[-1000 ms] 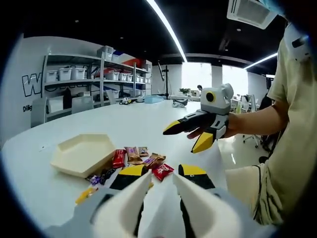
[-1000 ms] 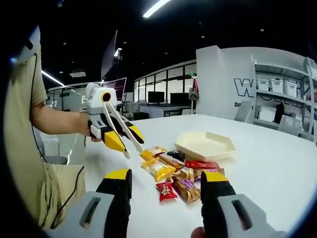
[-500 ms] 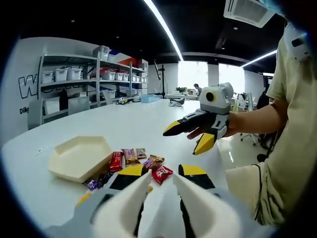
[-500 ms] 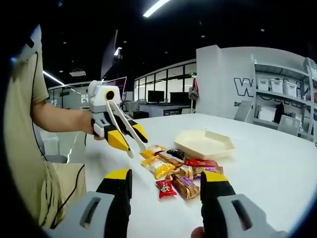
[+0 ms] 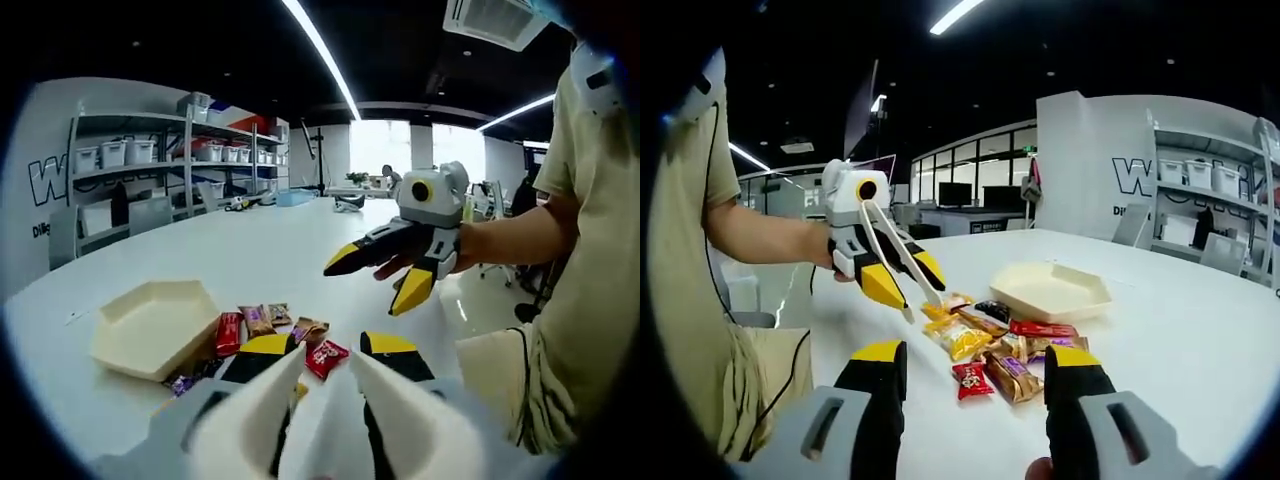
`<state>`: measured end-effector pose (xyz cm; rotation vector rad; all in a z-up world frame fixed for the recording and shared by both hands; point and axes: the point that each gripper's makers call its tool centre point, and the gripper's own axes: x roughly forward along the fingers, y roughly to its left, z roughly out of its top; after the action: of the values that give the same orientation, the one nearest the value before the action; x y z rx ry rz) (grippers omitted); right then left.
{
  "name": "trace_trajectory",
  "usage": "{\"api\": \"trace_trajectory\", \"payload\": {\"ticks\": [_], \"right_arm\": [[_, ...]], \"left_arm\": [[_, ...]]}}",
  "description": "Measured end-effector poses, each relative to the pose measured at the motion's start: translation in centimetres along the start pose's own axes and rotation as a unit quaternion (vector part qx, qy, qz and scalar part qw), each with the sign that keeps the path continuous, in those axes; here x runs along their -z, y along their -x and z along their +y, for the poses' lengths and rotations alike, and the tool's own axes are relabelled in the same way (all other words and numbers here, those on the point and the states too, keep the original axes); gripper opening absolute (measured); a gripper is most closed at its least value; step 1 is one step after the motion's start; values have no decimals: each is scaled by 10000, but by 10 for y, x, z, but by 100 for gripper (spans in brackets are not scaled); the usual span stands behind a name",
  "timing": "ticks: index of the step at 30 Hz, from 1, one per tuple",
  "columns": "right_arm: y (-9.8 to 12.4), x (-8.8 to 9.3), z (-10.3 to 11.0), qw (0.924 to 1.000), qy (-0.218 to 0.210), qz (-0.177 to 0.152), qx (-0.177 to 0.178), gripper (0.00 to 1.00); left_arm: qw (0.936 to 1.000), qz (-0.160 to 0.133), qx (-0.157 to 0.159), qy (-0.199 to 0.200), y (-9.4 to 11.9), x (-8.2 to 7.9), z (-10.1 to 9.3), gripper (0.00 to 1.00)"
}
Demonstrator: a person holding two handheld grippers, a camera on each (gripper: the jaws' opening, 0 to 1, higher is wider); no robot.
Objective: Place the target food into the container with the food tongs after gripping and lifting it, then release it inside without dropping or visibly crushing the food.
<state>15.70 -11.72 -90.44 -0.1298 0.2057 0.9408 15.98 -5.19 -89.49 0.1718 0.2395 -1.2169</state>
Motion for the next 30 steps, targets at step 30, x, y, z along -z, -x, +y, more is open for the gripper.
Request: {"api": "trace_trajectory", "payload": {"ticks": [30], "right_arm": [[1,1,0,10000,-27,-49,-61,57]], "left_arm": [[9956,444,604,-571,-34,-1,-6,25]]}}
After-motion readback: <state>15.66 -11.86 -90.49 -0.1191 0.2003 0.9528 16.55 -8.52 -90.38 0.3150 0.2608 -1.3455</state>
